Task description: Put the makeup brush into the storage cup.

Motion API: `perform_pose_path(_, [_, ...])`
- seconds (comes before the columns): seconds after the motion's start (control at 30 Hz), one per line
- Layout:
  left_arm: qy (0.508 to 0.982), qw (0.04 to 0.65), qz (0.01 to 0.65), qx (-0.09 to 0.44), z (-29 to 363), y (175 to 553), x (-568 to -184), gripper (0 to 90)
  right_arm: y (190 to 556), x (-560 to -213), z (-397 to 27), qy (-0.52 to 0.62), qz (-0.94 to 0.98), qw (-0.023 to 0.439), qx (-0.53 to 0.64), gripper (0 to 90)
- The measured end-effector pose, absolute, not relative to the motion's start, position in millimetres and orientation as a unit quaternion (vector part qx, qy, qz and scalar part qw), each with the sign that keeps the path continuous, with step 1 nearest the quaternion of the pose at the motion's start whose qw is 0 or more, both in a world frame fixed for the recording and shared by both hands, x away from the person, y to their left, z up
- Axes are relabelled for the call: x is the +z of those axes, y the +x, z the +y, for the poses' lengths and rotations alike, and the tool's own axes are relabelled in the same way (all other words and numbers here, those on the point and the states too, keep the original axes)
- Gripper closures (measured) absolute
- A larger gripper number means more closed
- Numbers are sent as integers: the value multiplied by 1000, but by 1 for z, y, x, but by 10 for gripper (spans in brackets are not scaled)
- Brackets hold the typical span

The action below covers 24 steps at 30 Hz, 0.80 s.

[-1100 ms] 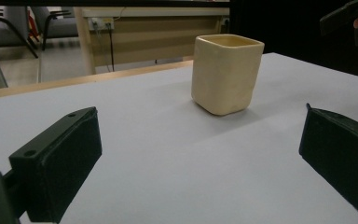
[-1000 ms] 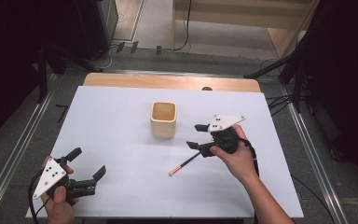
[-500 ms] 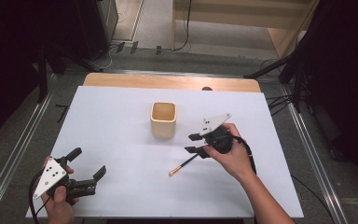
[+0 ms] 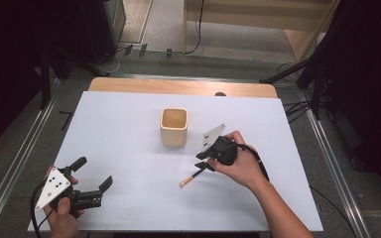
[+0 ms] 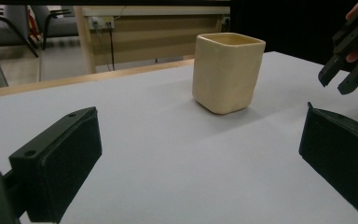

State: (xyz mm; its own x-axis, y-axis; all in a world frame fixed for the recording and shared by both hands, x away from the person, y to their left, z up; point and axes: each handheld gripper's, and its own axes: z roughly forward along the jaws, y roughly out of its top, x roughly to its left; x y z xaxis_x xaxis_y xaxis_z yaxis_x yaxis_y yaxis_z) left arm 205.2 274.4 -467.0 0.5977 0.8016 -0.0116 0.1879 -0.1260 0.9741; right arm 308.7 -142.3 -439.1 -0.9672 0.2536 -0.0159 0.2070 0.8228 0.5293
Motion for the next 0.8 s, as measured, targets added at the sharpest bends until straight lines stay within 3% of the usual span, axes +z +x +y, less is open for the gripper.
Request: perform_pose_path(0.8, [697, 559, 356, 274, 276, 206, -468, 0, 314, -462, -108, 33, 989, 12, 146, 714])
